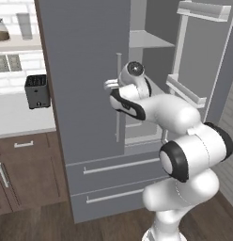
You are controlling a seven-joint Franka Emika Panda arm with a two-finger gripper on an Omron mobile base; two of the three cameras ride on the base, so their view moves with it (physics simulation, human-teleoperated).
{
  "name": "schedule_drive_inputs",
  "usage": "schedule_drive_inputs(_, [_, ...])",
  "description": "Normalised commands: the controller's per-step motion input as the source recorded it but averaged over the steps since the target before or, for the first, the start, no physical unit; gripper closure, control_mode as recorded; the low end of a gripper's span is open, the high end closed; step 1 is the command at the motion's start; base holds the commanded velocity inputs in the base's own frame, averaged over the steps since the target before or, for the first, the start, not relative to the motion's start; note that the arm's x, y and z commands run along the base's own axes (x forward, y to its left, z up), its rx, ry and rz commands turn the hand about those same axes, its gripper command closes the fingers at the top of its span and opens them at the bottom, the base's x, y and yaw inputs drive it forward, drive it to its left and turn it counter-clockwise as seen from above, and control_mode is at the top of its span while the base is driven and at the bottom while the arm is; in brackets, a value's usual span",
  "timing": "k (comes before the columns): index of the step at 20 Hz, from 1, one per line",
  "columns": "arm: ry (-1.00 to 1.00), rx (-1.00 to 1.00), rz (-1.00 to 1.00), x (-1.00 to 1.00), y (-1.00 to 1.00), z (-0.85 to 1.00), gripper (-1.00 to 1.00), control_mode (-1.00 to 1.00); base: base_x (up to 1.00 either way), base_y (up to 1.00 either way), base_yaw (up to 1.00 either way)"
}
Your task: Take the strawberry from the fridge and place it on top of the pancake, located on the dining counter.
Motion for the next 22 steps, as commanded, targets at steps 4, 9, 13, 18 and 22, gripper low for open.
schedule_drive_inputs(4, [-0.02,0.01,0.0,0.11,0.0,-0.02,-1.0,-1.0,0.0,0.0,0.0])
schedule_drive_inputs(9, [-0.03,0.04,0.0,0.45,0.0,-0.09,-1.0,-1.0,0.0,0.0,0.0])
schedule_drive_inputs(13, [-0.05,0.0,0.0,0.53,0.0,-0.01,-1.0,-1.0,0.0,0.0,0.0])
schedule_drive_inputs(18, [-0.02,0.0,0.0,0.27,0.0,0.0,-1.0,-1.0,0.0,0.0,0.0])
schedule_drive_inputs(22, [-0.11,0.0,0.0,0.23,0.0,-0.04,1.0,-1.0,0.0,0.0,0.0])
